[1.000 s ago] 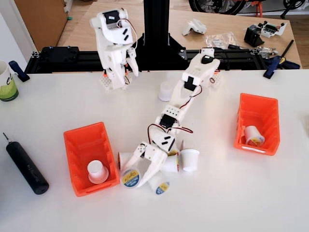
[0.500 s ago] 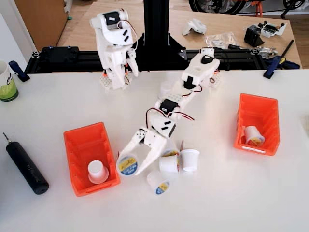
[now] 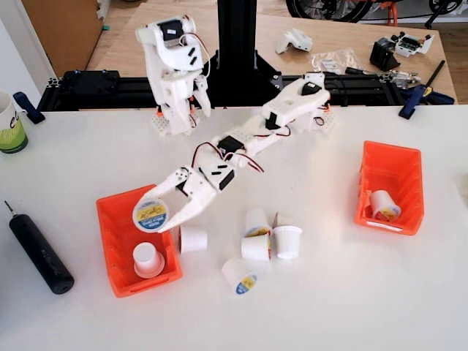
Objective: Sort the coffee pods, blue into left, red into right
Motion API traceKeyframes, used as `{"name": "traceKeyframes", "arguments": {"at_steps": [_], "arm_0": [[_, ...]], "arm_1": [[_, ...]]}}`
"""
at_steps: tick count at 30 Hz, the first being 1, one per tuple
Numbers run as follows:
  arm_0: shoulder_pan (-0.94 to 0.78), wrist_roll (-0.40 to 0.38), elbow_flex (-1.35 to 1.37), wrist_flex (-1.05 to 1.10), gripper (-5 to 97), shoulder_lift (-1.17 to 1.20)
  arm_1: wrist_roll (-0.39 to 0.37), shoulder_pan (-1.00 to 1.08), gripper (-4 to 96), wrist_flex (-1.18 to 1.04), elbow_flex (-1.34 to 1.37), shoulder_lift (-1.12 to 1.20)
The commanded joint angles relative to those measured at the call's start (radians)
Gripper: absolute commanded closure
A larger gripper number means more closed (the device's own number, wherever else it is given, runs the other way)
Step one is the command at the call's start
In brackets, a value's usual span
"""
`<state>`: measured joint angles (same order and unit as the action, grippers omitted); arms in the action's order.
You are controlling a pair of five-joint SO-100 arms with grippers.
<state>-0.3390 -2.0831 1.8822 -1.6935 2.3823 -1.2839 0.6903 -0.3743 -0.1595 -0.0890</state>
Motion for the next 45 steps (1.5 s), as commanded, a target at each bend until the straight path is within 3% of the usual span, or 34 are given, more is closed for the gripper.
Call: {"name": "traceKeyframes", "arguments": {"at_steps": [1,4,8,11,16,24,29,32,36,40,45], "arm_0": [[-0.009,0.014,0.034,0.074,70,0.012],[-0.011,0.015,0.081,0.137,70,0.012],[-0.009,0.032,0.092,0.218,66,0.012],[-0.017,0.124,0.129,0.341,66,0.008],[-0.005,0.345,0.330,0.666,66,-0.012],[0.169,0.635,0.403,0.871,67,-0.091],[0.209,0.847,0.377,0.999,67,-0.235],[0.209,0.985,0.268,0.946,66,-0.394],[0.189,1.138,-0.026,0.664,67,-0.690],[0.155,1.330,-0.359,0.362,67,-0.950],[0.110,1.532,-0.580,0.129,67,-1.009]], "arm_1": [[-0.014,0.020,72.0,0.147,-0.037,0.031],[-0.023,0.026,55.7,0.262,0.009,0.055],[0.005,0.023,49.1,0.216,-0.029,0.054],[0.017,0.008,48.5,0.094,-0.074,0.028],[-0.005,-0.080,51.7,-0.241,-0.075,-0.129],[-0.156,-0.272,56.9,-0.611,-0.075,-0.351],[-0.388,-0.379,58.7,-0.838,-0.075,-0.400],[-0.518,-0.453,58.7,-0.897,-0.075,-0.436],[-0.673,-0.520,58.8,-0.913,-0.075,-0.448],[-0.747,-0.554,59.0,-0.893,-0.075,-0.443],[-0.787,-0.580,59.1,-0.904,-0.075,-0.439]]}}
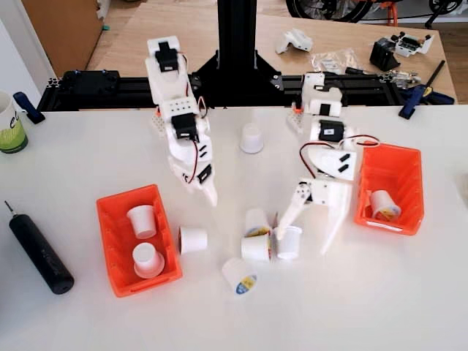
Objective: Sort the coffee pods, blue into left, red into right
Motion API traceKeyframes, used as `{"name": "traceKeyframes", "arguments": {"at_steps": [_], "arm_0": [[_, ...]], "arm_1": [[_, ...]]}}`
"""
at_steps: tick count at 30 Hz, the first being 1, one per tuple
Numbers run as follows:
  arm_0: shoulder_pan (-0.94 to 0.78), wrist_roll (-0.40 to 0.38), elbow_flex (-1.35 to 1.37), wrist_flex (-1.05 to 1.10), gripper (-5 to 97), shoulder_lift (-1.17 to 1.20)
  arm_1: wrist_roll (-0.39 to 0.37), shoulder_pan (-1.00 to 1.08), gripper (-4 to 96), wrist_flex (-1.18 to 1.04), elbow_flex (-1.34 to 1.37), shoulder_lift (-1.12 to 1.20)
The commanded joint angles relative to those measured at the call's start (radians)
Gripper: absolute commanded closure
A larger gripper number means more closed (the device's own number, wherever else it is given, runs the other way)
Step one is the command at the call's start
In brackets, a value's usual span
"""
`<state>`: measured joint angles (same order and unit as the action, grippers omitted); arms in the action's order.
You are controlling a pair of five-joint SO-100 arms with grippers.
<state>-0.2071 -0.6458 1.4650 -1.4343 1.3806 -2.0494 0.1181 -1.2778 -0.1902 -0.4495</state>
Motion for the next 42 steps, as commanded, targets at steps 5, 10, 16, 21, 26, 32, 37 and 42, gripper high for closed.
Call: {"name": "traceKeyframes", "arguments": {"at_steps": [5,10,16,21,26,32,37,42], "arm_0": [[-0.018,0.202,-0.442,-0.362,68,-0.094],[0.017,0.245,-0.683,-0.362,68,-0.316],[0.049,0.290,-0.979,-0.362,68,-0.511],[0.046,0.399,-1.091,-0.348,68,-0.532],[0.044,0.588,-1.138,-0.285,68,-0.546],[0.055,0.635,-1.138,-0.262,68,-0.709],[0.067,0.635,-1.138,-0.284,68,-0.732],[0.092,0.612,-1.138,-0.275,67,-0.738]], "arm_1": [[-0.054,-0.017,58.8,0.012,-0.044,-0.057],[-0.083,-0.023,58.1,0.011,-0.044,-0.041],[-0.101,-0.031,57.8,0.008,-0.044,-0.041],[-0.114,-0.037,57.5,0.000,-0.044,-0.041],[-0.163,-0.029,54.9,0.012,-0.044,-0.041],[-0.218,-0.026,52.4,0.071,-0.044,-0.035],[-0.189,-0.005,52.3,0.074,-0.044,-0.026],[-0.207,-0.003,52.3,0.086,-0.044,-0.015]]}}
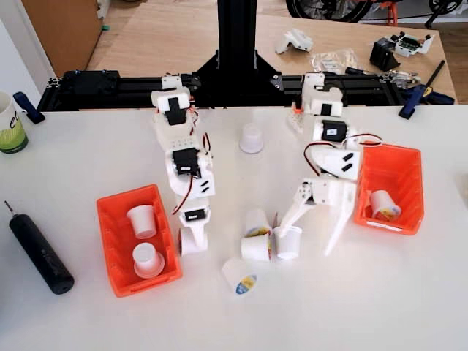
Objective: Sort the coffee pods, blue into left, red into right
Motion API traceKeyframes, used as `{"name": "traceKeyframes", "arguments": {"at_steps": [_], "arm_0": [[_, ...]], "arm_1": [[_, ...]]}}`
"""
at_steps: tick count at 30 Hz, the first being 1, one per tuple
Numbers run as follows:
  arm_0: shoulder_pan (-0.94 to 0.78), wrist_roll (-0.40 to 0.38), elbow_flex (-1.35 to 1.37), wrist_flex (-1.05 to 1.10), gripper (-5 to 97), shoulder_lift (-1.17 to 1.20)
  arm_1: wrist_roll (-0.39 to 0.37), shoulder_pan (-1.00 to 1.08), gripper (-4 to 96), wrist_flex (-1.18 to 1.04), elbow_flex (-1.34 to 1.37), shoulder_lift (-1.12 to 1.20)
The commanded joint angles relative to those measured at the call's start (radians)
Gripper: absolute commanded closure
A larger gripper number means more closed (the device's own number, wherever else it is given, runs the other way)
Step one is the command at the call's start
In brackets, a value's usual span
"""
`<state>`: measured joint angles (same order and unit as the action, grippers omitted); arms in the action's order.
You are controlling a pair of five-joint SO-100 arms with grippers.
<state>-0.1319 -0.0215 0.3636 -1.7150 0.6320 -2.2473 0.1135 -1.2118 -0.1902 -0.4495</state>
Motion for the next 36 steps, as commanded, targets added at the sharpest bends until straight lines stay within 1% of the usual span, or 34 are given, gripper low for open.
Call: {"name": "traceKeyframes", "arguments": {"at_steps": [1,4,8,9,10,11,12,16,21,23,24,26,30,33,36], "arm_0": [[0.020,-0.021,-0.037,0.015,67,0.008],[0.023,-0.044,-0.037,0.037,66,-0.017],[0.028,-0.052,-0.037,0.077,67,-0.074],[0.028,-0.054,-0.037,0.086,69,-0.087],[0.028,-0.057,-0.037,0.094,74,-0.098],[0.028,-0.063,-0.037,0.097,76,-0.104],[0.028,-0.066,-0.037,0.097,78,-0.106],[0.020,-0.078,-0.071,0.051,78,-0.095],[-0.026,-0.077,-0.216,-0.066,82,-0.094],[-0.049,-0.077,-0.233,-0.080,82,-0.084],[-0.066,-0.089,-0.233,-0.080,83,-0.075],[-0.120,-0.143,-0.253,-0.080,85,-0.054],[-0.210,-0.249,-0.239,-0.081,84,0.054],[-0.252,-0.353,-0.229,-0.083,83,0.095],[-0.247,-0.471,-0.195,-0.083,83,0.150]], "arm_1": [[-0.008,0.002,52.3,0.021,-0.044,-0.012],[0.009,0.006,51.5,0.015,-0.044,-0.011],[0.015,0.011,51.0,0.017,-0.044,-0.011],[0.014,0.012,51.5,0.021,-0.044,-0.011],[0.012,0.014,52.1,0.026,-0.044,-0.011],[0.012,0.015,52.6,0.028,-0.044,-0.009],[0.012,0.017,52.7,0.029,-0.044,-0.008],[0.044,0.032,53.0,0.041,-0.044,0.011],[0.037,0.032,55.0,0.071,-0.043,0.023],[0.035,0.032,55.2,0.089,-0.043,0.037],[0.037,0.032,55.3,0.094,-0.043,0.043],[0.041,0.029,54.5,0.095,-0.043,0.046],[0.040,0.017,53.6,0.066,-0.044,0.035],[0.037,0.000,53.6,0.054,-0.046,0.026],[0.041,-0.014,53.7,0.048,-0.046,0.026]]}}
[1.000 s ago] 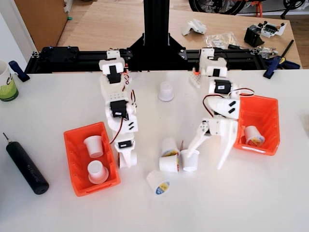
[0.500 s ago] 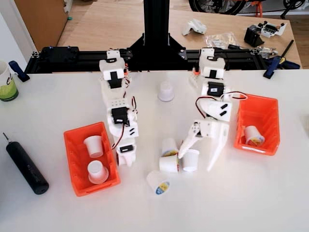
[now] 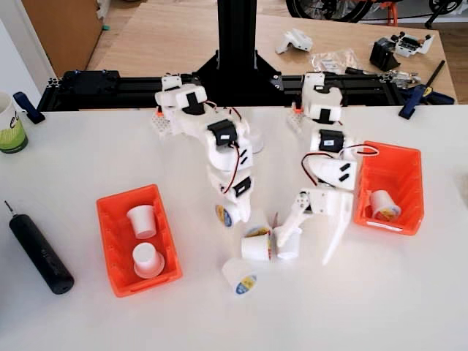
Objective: Sort the coffee pods, blue into left, red into right
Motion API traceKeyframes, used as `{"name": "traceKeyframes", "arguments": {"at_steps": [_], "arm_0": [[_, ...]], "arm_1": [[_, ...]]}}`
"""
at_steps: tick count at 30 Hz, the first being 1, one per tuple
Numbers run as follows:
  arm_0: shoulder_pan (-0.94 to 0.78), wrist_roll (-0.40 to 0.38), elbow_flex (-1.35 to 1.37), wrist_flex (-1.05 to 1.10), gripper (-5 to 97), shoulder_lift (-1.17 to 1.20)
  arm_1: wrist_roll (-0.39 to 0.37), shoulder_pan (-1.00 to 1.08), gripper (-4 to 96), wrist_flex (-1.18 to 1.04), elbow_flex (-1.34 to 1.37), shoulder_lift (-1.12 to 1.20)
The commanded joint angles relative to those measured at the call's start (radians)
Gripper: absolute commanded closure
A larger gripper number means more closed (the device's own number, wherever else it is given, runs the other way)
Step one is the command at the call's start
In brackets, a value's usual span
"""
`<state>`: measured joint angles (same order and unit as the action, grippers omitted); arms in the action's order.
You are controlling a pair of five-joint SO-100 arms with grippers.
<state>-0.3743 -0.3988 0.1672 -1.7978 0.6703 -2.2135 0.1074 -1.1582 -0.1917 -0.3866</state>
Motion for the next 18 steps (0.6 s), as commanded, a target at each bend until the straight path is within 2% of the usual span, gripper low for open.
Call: {"name": "traceKeyframes", "arguments": {"at_steps": [1,5,12,14,18], "arm_0": [[0.003,-0.141,0.025,0.000,82,0.137],[0.046,-0.351,0.103,0.000,81,0.275],[0.156,-0.782,0.104,0.000,79,0.376],[0.218,-0.876,0.106,0.000,79,0.373],[0.342,-1.014,0.175,0.000,78,0.376]], "arm_1": [[0.012,-0.012,53.7,-0.012,-0.044,-0.037],[0.041,-0.015,53.7,-0.035,-0.044,-0.035],[0.060,-0.015,54.0,-0.026,-0.043,-0.017],[0.067,-0.015,54.0,-0.025,-0.043,-0.011],[0.084,-0.009,53.9,-0.028,-0.043,-0.002]]}}
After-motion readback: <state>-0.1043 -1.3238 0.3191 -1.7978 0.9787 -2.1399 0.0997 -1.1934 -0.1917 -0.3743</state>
